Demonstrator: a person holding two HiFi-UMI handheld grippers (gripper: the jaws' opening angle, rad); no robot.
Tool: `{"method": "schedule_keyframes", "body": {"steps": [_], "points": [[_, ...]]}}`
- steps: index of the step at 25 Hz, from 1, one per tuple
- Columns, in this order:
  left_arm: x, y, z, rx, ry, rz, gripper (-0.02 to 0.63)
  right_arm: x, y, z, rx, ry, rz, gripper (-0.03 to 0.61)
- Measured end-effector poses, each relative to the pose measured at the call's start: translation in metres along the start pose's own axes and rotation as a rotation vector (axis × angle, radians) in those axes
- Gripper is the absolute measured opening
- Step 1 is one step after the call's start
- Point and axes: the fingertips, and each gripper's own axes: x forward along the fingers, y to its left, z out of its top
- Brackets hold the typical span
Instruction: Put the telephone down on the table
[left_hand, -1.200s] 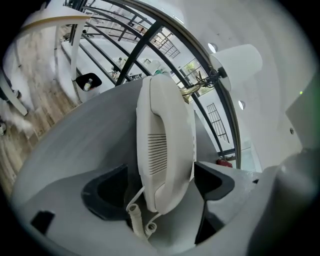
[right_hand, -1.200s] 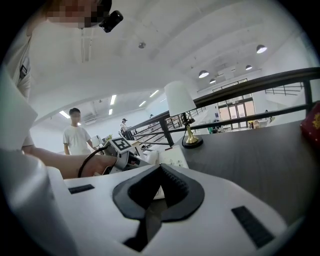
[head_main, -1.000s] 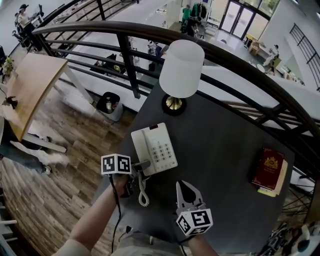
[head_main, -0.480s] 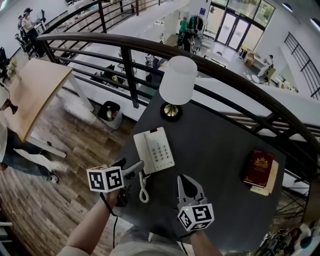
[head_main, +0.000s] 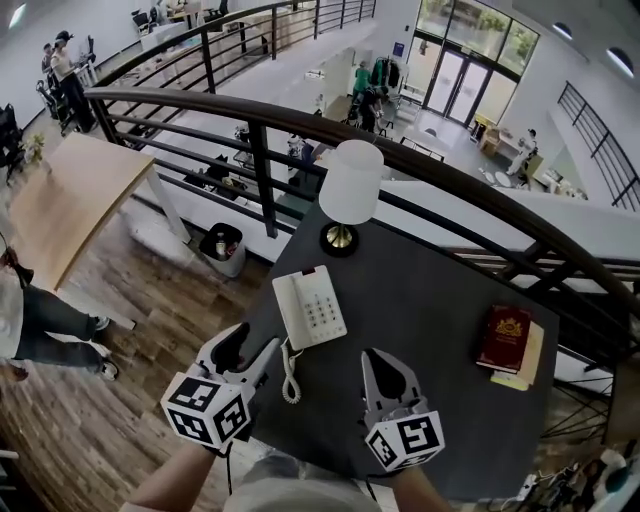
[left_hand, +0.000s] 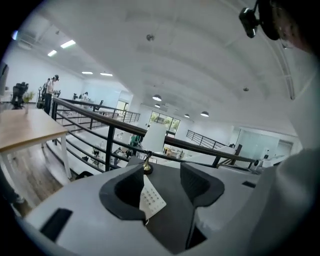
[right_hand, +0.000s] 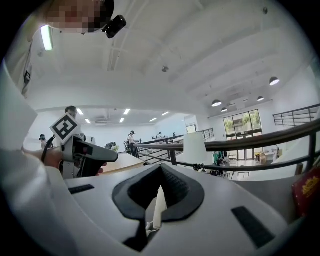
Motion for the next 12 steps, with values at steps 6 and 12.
{"method": "schedule_keyframes", "body": {"steps": [6,12], "points": [[-0.045,-0.038,0.01,0.127,-0.086,-0.007,0.129,-0.037,0.029,0.033,-0.06,-0.034,0.038,0.0],[-0.071,-0.061,-0.005,0.181,-0.104,-0.02,0.118,-0.073,0.066,0.044,-0.114,-0.04,0.086,0.0]]}}
